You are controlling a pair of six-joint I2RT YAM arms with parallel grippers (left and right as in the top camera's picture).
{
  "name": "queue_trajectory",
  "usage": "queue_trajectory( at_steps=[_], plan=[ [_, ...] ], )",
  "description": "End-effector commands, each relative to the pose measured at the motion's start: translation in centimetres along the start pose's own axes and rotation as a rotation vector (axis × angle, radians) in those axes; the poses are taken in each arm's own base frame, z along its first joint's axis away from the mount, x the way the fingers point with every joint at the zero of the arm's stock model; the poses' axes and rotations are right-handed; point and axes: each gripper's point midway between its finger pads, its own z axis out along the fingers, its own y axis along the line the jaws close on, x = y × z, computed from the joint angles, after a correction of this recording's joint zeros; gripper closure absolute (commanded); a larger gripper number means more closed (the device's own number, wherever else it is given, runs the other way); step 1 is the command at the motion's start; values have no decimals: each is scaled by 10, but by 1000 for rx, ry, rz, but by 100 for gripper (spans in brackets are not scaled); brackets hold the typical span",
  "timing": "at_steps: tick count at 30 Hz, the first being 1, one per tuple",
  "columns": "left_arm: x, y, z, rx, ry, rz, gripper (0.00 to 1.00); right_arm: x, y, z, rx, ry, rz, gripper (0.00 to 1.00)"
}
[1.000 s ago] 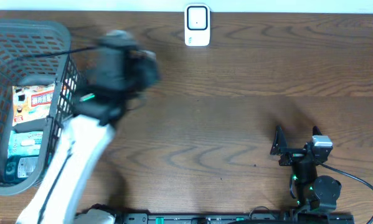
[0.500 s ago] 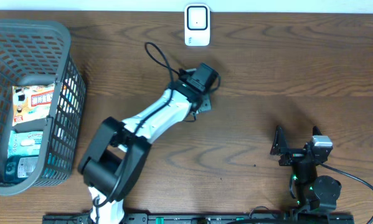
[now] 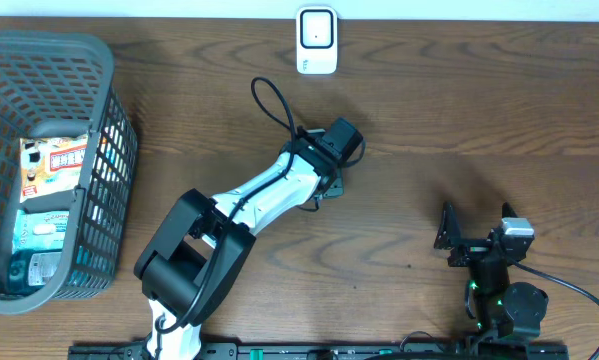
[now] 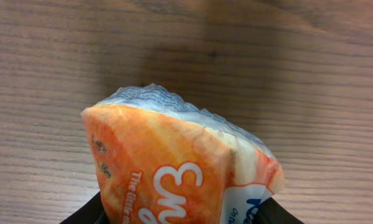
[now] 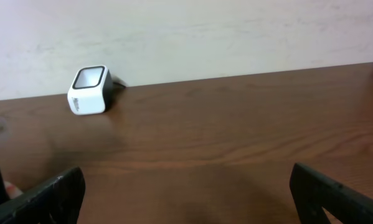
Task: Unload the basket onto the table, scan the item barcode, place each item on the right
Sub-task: 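Carry the orange pack out and drop it on the table center, then reach the left gripper back into the basket and grasp the mint-green pack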
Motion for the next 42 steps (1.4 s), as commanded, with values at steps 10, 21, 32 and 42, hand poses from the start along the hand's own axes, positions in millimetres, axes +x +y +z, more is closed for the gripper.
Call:
queue_trajectory(
  at_steps=[10,21,32,42],
  plan=[
    [31,25,24,-43,50,-109,54,2,0,0,0,5,8,1],
    [0,-13,-49,103,-19,141,2,2,0,0,0,5,8,1],
    [-128,115,-286,-26,-629,-32,2,2,0,0,0,5,8,1],
    [-93,351,-316,-238,-602,-832,2,2,0,0,0,5,8,1]
  ],
)
